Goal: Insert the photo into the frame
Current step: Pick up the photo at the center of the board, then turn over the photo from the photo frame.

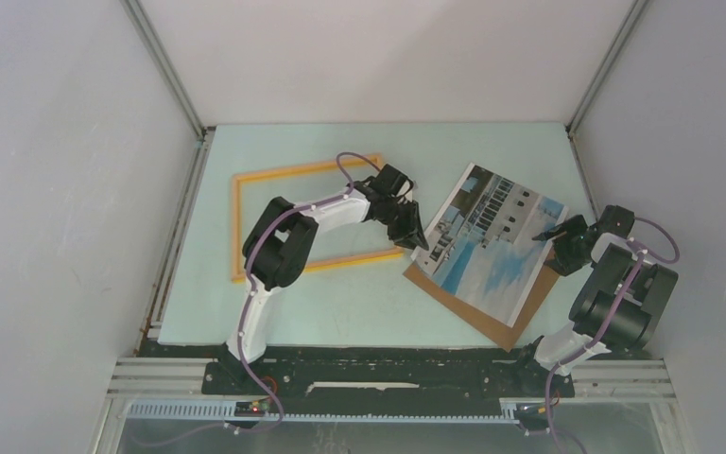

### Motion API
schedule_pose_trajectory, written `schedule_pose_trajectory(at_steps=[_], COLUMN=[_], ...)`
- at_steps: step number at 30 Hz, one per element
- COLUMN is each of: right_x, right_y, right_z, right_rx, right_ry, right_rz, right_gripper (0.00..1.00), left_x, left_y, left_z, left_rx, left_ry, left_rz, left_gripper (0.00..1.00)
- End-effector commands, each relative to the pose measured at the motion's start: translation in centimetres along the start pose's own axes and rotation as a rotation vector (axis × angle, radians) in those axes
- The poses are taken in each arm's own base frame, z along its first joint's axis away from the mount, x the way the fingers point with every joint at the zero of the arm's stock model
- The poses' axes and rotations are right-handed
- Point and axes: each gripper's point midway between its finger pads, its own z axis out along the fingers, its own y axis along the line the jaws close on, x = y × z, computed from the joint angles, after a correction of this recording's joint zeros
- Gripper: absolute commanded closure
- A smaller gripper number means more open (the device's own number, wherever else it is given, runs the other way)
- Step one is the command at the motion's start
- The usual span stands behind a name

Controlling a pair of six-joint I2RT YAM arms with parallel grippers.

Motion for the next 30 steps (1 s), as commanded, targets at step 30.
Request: schedule_pose_trajectory(at_steps=[30], right_x=[6.1], right_y=[18.1], right_z=[-11.1], right_rx=[-0.247], right_ry=[-0.188], right_rz=[-0.455], right_gripper=[0.1], left_x=[-8.4], left_y=[-2.1], left_z=[-33.7], left_rx=[-0.999], left_ry=[-0.621], left_rz=[0.678], left_gripper=[1.0])
